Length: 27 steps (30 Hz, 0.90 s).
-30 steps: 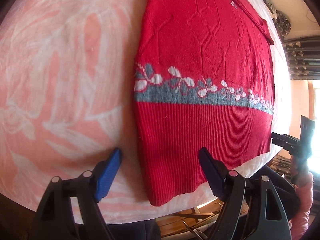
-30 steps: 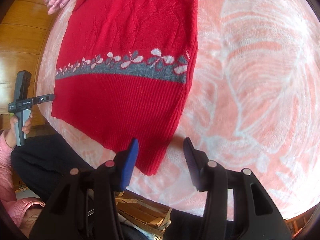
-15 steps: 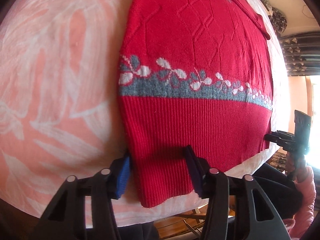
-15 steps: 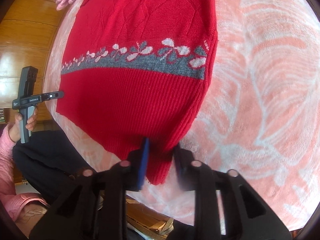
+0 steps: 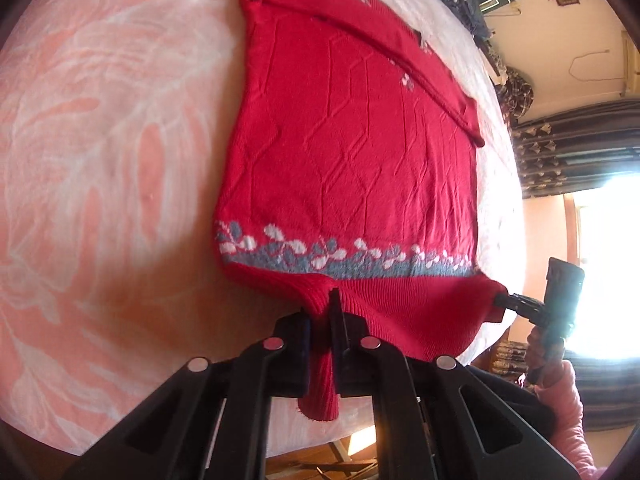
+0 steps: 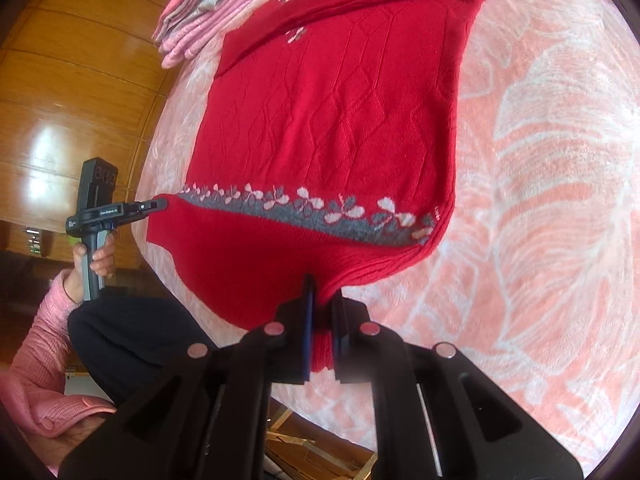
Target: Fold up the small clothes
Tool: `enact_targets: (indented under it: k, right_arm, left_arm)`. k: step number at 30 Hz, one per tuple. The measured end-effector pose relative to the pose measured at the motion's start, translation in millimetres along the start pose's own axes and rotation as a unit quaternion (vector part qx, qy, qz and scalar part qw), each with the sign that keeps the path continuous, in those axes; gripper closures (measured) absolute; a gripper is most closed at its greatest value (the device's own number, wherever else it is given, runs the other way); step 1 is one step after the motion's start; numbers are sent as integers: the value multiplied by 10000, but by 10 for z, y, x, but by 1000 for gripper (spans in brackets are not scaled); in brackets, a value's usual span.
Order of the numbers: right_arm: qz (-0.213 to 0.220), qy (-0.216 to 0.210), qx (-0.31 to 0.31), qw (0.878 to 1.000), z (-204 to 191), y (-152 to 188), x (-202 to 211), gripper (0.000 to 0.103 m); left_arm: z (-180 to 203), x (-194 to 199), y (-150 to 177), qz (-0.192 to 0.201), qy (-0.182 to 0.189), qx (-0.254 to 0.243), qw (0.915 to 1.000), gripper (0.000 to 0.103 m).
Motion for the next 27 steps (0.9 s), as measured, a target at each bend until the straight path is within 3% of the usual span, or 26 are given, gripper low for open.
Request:
enact_targets:
  k: [10,17,22,24,26,27]
  right_arm:
    - [306,298,-431,9982,311,-532,17,97]
    - [481,565,-679,9949,681,-1164,-62,97]
    - [490,553,-744,9945,912,-1472,-230,96]
    - [491,521,-861,9937,1000,-1504,-273,89]
    - [465,307,-1057,9928,1100,-1492,-298,86]
    - [466,240,-1118,9924,1141,-1471,-286,86]
  left_arm:
    - [94,-82,-452,524,24,252,9983,96]
    - [61,-115,-1110,948,204,642,9932,95]
    - [81,-322,-1491,907,119,676,9935,94]
    - [75,-407,-1592,668,180,801,9944,87]
    - [8,-398,-1645,448,551,1046,9920,64]
    - [-36,-354,-1663,508,687,1196,9891,62]
Point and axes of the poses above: each gripper's, at about its wrist camera, not at the fingertips, and x roughly against the way its jaws point, z to its right, y to its underside, the point moved 3 cm from there along -x, roughly the way its jaws point, and after that the axes turned 9 degrees about x, right-handed, at the moved point
